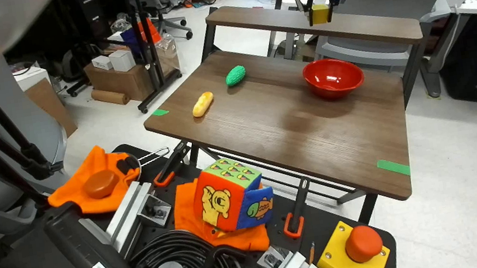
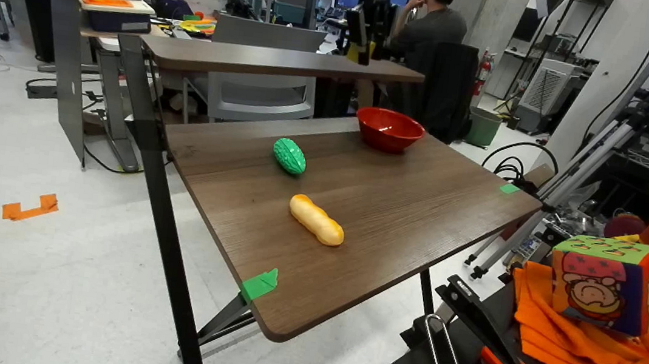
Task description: Remove the yellow block out of the bowl
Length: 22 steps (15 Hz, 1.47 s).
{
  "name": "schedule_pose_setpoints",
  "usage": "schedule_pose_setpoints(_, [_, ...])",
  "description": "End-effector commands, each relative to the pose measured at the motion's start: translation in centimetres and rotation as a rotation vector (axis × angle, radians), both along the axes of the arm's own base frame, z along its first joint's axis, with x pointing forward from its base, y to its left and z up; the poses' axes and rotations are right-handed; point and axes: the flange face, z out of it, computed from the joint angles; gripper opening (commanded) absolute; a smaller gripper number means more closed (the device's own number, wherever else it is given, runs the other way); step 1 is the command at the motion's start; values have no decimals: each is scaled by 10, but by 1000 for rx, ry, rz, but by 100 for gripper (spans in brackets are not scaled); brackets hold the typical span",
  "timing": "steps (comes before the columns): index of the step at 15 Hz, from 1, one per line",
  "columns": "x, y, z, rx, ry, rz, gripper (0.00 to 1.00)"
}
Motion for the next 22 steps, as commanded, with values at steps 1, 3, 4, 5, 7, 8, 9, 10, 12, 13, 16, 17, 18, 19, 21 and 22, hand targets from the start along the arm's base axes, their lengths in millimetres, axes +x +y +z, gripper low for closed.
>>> schedule_pose_setpoints(1, [-17, 39, -10, 59, 102, 158, 20])
schedule_pose_setpoints(3, [-30, 61, -26, 53, 157, 228, 20])
schedule_pose_setpoints(4, [-37, 70, -36, 40, 184, 259, 20])
schedule_pose_setpoints(5, [-45, 80, -46, 26, 212, 287, 20])
schedule_pose_setpoints(7, [-63, 96, -66, -10, 267, 336, 20])
schedule_pose_setpoints(8, [-72, 103, -75, -30, 291, 355, 20])
schedule_pose_setpoints(9, [-81, 108, -88, -56, 312, 375, 20])
schedule_pose_setpoints(10, [-91, 113, -98, -82, 332, 393, 20])
schedule_pose_setpoints(12, [-111, 120, -120, -131, 356, 435, 20])
schedule_pose_setpoints(13, [-119, 124, -131, -145, 353, 459, 20])
schedule_pose_setpoints(16, [-146, 126, -161, -172, 331, 504, 20])
schedule_pose_setpoints(17, [-155, 124, -169, -177, 326, 514, 20])
schedule_pose_setpoints(18, [-165, 122, -176, -184, 321, 519, 20])
schedule_pose_setpoints(19, [-174, 120, -181, -190, 316, 528, 20])
schedule_pose_setpoints(21, [-188, 116, -178, -202, 287, 549, 20])
schedule_pose_setpoints(22, [-196, 113, -177, -208, 279, 555, 20])
